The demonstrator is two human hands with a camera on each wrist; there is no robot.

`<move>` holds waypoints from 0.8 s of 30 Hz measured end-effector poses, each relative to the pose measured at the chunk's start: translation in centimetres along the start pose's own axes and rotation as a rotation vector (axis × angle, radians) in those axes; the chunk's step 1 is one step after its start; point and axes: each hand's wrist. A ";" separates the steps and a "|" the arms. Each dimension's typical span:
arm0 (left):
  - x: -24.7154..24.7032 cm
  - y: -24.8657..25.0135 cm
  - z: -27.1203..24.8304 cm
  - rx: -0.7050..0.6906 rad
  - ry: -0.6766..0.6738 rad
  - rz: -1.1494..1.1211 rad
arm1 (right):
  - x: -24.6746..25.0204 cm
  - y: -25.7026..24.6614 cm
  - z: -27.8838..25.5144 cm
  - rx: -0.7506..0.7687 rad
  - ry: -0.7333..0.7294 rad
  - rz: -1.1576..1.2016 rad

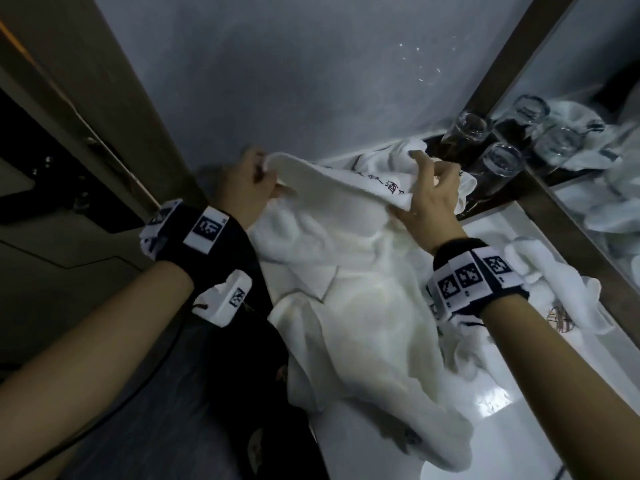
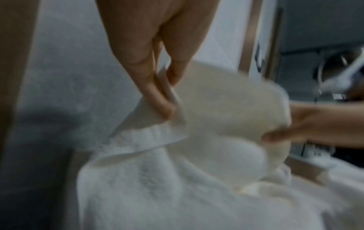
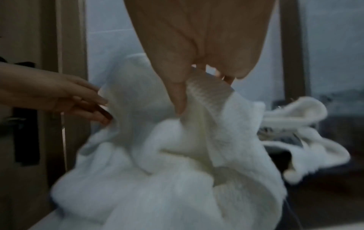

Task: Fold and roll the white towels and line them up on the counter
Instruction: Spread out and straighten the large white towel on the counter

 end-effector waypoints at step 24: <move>-8.2 -4.3 -20.6 0.328 -0.509 0.296 | -4.7 -0.8 -19.9 -0.099 -0.746 0.010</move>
Point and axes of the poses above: each hand's wrist, its own z-axis towards the middle knuckle, its own x-axis out of the back of the hand, y = z × x, and after that the axes turned 6 degrees about z, right-handed
